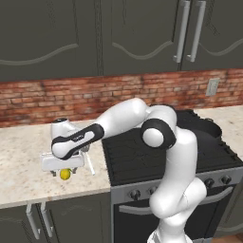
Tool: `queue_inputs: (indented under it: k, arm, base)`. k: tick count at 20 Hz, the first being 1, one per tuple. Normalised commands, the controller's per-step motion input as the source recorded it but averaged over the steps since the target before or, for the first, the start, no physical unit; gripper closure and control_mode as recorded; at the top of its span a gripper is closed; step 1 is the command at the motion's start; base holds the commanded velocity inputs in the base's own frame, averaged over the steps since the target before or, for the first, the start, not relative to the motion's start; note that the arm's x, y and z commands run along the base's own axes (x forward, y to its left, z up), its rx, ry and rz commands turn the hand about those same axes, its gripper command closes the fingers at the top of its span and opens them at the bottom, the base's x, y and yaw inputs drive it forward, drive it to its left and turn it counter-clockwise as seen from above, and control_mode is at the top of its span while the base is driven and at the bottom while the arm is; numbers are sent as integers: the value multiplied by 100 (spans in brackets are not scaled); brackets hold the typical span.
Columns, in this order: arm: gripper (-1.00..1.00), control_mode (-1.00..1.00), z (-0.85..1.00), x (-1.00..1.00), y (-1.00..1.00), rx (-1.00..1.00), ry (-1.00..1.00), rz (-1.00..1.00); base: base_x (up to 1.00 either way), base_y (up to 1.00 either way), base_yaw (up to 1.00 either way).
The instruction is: Put the lemon and carrot in the pot. Retrieve the spatula and lightly stir the vegetables in the pot.
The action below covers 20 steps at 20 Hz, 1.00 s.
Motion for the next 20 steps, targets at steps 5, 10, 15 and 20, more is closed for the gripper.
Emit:
queue_inputs:
  k: [5, 10, 15, 20]
  arm:
    - [-100, -100, -6, 0, 0, 0, 2, 0]
    - [-100, -100, -36, 0, 0, 0, 1, 0]
    - [100, -100, 0, 0, 0, 0, 0, 0]
    - [100, -100, 0, -9, 0, 0, 0, 0]
  base:
    - [0, 0, 0]
    - [0, 0, 0]
    - [0, 0, 0]
    - [0, 0, 0]
